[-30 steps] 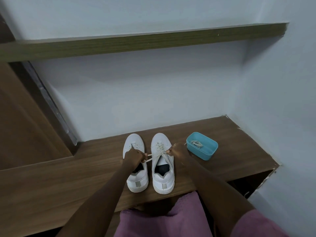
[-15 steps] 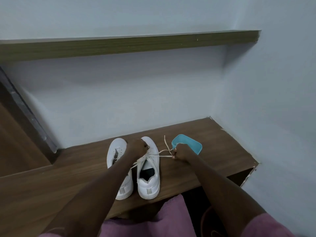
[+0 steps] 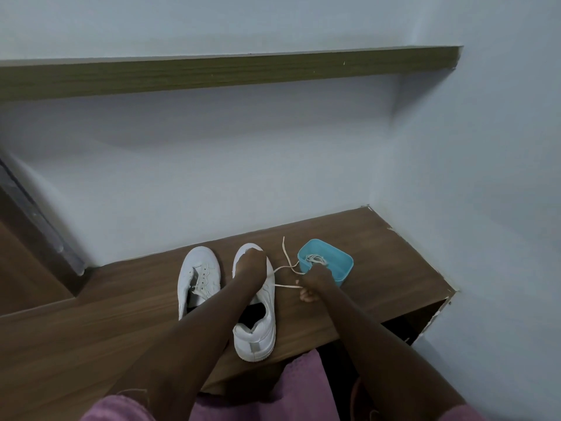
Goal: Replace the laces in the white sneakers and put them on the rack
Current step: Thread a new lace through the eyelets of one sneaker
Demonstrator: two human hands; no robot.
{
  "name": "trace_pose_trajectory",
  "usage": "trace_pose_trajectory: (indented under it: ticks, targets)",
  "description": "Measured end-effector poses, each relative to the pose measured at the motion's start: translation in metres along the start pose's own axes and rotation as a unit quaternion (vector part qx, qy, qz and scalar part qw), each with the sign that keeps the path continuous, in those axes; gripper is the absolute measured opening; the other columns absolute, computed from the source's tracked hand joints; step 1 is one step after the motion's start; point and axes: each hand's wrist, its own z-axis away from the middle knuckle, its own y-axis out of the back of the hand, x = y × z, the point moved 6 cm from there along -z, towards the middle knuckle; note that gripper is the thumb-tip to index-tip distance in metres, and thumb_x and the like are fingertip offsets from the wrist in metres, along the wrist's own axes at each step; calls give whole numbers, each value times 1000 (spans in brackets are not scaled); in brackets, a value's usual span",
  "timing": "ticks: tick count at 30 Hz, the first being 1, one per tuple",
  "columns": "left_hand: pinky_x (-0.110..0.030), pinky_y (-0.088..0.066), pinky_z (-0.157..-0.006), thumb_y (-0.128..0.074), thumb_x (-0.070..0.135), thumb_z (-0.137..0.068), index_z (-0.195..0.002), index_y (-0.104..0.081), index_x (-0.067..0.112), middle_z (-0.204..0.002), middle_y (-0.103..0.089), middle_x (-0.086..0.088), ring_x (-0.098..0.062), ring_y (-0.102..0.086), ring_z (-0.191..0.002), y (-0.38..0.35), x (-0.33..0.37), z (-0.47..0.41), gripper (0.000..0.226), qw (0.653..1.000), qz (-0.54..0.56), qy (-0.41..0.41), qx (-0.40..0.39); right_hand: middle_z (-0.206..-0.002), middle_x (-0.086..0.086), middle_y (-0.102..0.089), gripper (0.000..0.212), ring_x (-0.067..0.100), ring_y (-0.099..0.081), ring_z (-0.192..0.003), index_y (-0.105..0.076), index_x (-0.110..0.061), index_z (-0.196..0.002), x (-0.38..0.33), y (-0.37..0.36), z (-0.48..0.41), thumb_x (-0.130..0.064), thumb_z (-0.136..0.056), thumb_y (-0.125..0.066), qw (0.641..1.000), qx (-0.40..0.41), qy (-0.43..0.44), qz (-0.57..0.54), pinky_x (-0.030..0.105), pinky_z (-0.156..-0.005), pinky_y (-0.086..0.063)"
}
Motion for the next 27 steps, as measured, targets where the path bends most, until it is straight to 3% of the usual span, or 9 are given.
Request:
trace_pose_trajectory:
  ticks: [2, 6, 8, 11, 13, 16, 21, 25, 27]
  targets:
    - [-28, -43, -95, -45, 4, -93, -122, -55, 2, -128, -55, -11, -22, -52, -121, 2, -4, -1, 30, 1000, 13, -5, 5, -65, 14, -62, 18, 19, -62, -55, -54, 2, -74, 0, -3, -3, -5, -90, -60, 1000, 2, -8, -24, 39, -72, -60]
    - [-26, -40, -96, -49, 14, -94, -120, -57, 4, -126, -58, -8, -21, -51, -121, 10, -13, -6, 29, 994, 106, -2, 10, -92, 22, -68, 17, 19, -64, -61, -59, 6, -104, -10, 0, -1, -3, -92, -52, 993, 26, 20, -114, 26, -53, -58]
    - [-22, -47, -76, -56, 16, -91, -96, -68, 5, -89, -72, 0, -15, -63, -96, 6, -19, -12, 17, 983, 181, 11, -37, -93, 20, -70, 17, 26, -69, -70, -65, 4, -102, -23, 6, 3, -4, -90, -56, 988, 78, 73, -113, 34, -64, -60]
    - [-15, -40, -44, -60, 3, -86, -67, -65, 8, -40, -59, 8, -1, -57, -40, 5, -30, -8, 21, 932, 349, 50, -80, -86, 13, -70, 14, 22, -70, -69, -67, -3, -89, -45, 13, 9, 3, -87, -55, 974, 127, 143, -125, 37, -72, -59]
    - [-13, -33, -37, -61, -1, -84, -71, -68, 4, -37, -57, 7, 0, -49, -31, 7, -35, -3, 16, 910, 400, 61, -88, -77, 7, -64, 17, 10, -63, -52, -60, -5, -88, -62, 14, 14, 7, -90, -48, 964, 108, 166, -176, 20, -51, -56]
    - [-13, -25, -33, -64, 2, -81, -58, -61, 4, -37, -53, 5, -3, -38, -26, 13, -37, 7, 23, 884, 452, 65, -102, -69, 4, -58, 25, 3, -56, -42, -52, -10, -76, -89, 12, 12, 7, -92, -44, 961, 72, 196, -182, 13, -38, -45]
    - [-18, -27, -45, -60, 13, -80, -67, -62, 9, -64, -57, -4, -8, -41, -46, 4, -45, 8, 13, 843, 514, 70, -145, -84, 10, -69, 15, 25, -68, -76, -49, -22, -87, -115, -6, -2, -8, -83, -52, 968, 94, 223, -72, 43, -73, -58]
    - [-17, -27, -43, -67, 15, -81, -74, -68, 4, -58, -59, -1, -7, -41, -46, 3, -46, 9, 13, 826, 546, 32, -137, -87, 10, -69, 24, 14, -55, -56, -39, -15, -98, -127, -13, 10, 3, -86, -50, 969, 82, 217, -84, 10, -48, -44]
    - [-15, -27, -41, -71, 13, -80, -84, -70, -4, -56, -58, -1, -5, -41, -42, 1, -48, 8, 17, 827, 550, 25, -116, -80, 8, -62, 27, 9, -51, -52, -38, -11, -99, -128, -17, 12, -3, -87, -62, 969, 73, 222, -82, 4, -36, -32]
